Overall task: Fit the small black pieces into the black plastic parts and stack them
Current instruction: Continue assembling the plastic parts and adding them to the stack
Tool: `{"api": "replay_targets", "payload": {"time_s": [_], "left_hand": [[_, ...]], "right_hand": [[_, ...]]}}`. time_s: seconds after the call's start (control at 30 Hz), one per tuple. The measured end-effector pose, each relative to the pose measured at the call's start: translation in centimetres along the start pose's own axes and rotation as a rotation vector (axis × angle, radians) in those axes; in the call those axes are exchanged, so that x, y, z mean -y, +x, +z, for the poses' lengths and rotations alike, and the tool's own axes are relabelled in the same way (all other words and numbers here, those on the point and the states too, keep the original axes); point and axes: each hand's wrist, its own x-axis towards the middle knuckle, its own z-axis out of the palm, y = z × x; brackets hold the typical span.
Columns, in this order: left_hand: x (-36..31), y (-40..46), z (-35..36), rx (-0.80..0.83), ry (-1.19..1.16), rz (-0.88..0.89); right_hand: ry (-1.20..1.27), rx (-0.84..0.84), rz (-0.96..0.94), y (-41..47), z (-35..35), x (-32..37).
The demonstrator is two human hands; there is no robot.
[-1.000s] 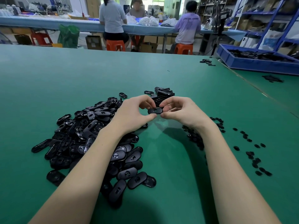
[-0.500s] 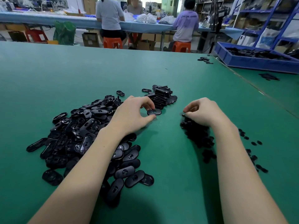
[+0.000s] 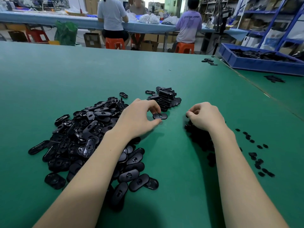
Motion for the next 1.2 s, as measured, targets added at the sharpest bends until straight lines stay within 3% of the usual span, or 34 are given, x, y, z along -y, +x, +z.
{"api": "replay_targets", "payload": {"time_s": [0.13,0.23,0.7,0.97,1.2], "left_hand": [[-0.1,0.1,-0.1,0.001,0.003,0.0],[-0.2,0.1,-0.3,0.0,0.011,0.002],[-0.7,0.2,-0.4,-0.044,0.071,0.012],[-1.3,0.1,0.0,-0.145,0.175,0.081],[-1.7,0.1,-0.4,-0.159,0.203,0.104]], "right_hand": [[0.467,0.105,-0.061,-0.6,-0.6,1.4],[0.585,0.222,-0.09,-1.2,-0.9,2.2],[0.526,0.322,-0.137,-1.7,-0.5,3.6],[0.387,0.23,-0.138,-0.9,0.1,4.2],[0.457,0.263,-0.124,-0.9,-0.3,4.4]]}}
